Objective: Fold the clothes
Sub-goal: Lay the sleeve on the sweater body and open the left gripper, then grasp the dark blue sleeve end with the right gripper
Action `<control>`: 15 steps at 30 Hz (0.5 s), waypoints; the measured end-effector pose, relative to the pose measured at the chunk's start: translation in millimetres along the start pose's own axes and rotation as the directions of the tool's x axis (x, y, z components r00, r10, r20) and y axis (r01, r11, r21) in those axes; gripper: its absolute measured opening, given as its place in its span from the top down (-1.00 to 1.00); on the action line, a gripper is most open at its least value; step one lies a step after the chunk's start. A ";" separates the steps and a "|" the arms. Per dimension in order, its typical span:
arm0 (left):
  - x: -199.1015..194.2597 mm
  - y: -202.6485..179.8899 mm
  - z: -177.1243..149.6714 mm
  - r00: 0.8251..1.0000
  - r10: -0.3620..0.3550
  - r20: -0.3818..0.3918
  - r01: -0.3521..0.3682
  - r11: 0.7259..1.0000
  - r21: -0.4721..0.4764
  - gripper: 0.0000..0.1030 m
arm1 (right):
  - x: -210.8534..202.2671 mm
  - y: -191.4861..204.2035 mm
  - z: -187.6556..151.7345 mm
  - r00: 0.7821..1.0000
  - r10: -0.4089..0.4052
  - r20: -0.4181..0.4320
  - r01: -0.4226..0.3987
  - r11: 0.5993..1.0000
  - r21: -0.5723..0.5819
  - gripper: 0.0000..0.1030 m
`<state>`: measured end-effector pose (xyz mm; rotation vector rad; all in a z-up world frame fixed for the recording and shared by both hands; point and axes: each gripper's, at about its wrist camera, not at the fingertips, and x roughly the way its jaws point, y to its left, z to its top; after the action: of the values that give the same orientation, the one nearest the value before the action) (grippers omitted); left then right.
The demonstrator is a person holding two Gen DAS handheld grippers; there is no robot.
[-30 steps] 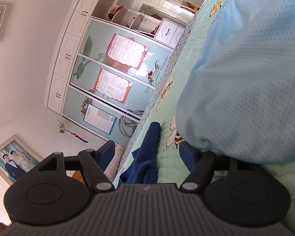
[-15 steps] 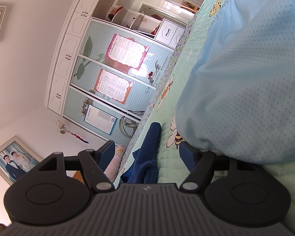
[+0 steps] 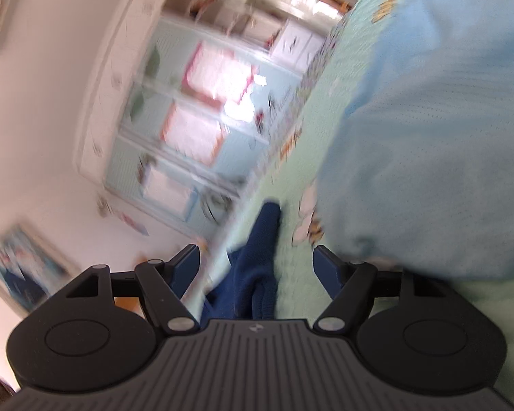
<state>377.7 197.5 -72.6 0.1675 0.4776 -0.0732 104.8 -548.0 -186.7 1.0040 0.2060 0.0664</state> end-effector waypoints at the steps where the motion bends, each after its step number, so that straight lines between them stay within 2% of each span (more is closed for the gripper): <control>1: -17.2 -1.3 -14.7 0.998 -0.022 0.055 0.027 0.996 -0.090 -0.99 | 5.3 25.5 -4.5 0.999 0.004 -0.041 -0.008 0.995 -0.096 -0.46; 3: -45.7 -10.1 -39.3 0.991 -0.003 0.134 0.033 0.974 -0.223 -0.99 | 18.9 87.9 -20.4 0.989 0.076 -0.129 -0.108 0.960 -0.260 -0.46; 5: -71.3 -21.2 -61.9 0.980 0.051 0.191 0.017 0.940 -0.340 -0.99 | 41.7 156.0 -43.0 0.958 0.150 -0.246 -0.238 0.894 -0.381 -0.54; 6: -80.8 -24.0 -73.4 0.974 0.114 0.194 -0.021 0.906 -0.423 -0.99 | 55.0 189.3 -57.3 0.937 0.172 -0.303 -0.299 0.844 -0.445 -0.73; 7: -89.1 -25.6 -84.7 0.969 0.174 0.175 -0.063 0.860 -0.507 -0.99 | 68.4 222.7 -71.6 0.914 0.189 -0.360 -0.361 0.786 -0.503 -0.89; 8: -94.4 -26.3 -95.0 0.969 0.220 0.115 -0.109 0.796 -0.596 -0.99 | 82.5 255.1 -87.9 0.889 0.195 -0.415 -0.419 0.715 -0.560 -0.91; 10: -104.1 -27.0 -117.0 0.960 0.281 -0.010 -0.197 0.646 -0.737 -0.99 | 114.3 313.2 -126.8 0.848 0.172 -0.501 -0.505 0.547 -0.667 -0.91; 12: -117.0 -32.4 -146.2 0.942 0.334 -0.011 -0.205 0.554 -0.807 -0.99 | 147.8 365.0 -165.9 0.808 0.142 -0.572 -0.578 0.381 -0.722 -0.92; 13: -123.3 -38.2 -158.0 0.926 0.378 0.016 -0.209 0.547 -0.811 -0.99 | 166.1 385.7 -188.4 0.791 0.119 -0.601 -0.606 0.296 -0.739 -0.92; 14: -127.2 -40.0 -161.4 0.918 0.396 0.031 -0.214 0.559 -0.801 -0.99 | 184.4 404.0 -213.8 0.779 0.087 -0.621 -0.624 0.203 -0.755 -0.91; 15: -131.1 -41.6 -164.6 0.910 0.412 0.046 -0.219 0.573 -0.790 -0.99 | 202.8 419.1 -240.0 0.778 0.054 -0.626 -0.628 0.105 -0.772 -0.91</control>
<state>182.8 189.8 -161.8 -0.6185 0.2027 0.4791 271.2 -93.4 13.2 -0.3907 0.2790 0.8410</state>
